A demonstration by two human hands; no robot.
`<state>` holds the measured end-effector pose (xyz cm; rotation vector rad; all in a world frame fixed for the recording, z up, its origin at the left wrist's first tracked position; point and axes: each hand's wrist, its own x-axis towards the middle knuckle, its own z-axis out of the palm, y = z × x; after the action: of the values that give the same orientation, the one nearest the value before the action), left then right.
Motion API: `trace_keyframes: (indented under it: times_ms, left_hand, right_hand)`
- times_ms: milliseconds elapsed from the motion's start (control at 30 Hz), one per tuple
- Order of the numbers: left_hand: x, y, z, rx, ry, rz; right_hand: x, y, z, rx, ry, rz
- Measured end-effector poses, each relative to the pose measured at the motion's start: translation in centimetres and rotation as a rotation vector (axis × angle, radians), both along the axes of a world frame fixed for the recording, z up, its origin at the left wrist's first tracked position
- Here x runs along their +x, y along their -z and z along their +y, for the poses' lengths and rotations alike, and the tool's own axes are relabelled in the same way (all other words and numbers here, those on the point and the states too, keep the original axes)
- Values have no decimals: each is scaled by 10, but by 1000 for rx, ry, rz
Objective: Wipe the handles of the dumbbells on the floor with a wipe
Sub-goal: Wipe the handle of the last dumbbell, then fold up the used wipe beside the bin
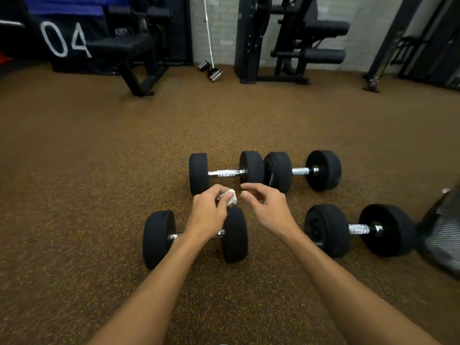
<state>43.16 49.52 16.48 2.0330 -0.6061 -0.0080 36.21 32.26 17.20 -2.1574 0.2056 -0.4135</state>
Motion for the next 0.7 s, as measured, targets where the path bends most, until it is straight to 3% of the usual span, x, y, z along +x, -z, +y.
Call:
trace_keyframes:
  times_ms: [267,700]
  left_hand:
    - [-40,-57,-65,-167,152,-14]
    - [-103,-90,-220,-76,385,22]
  right_hand:
    - [-50,-57,-49,36,82,-87]
    - [-144,-73,-187,144,372,-134]
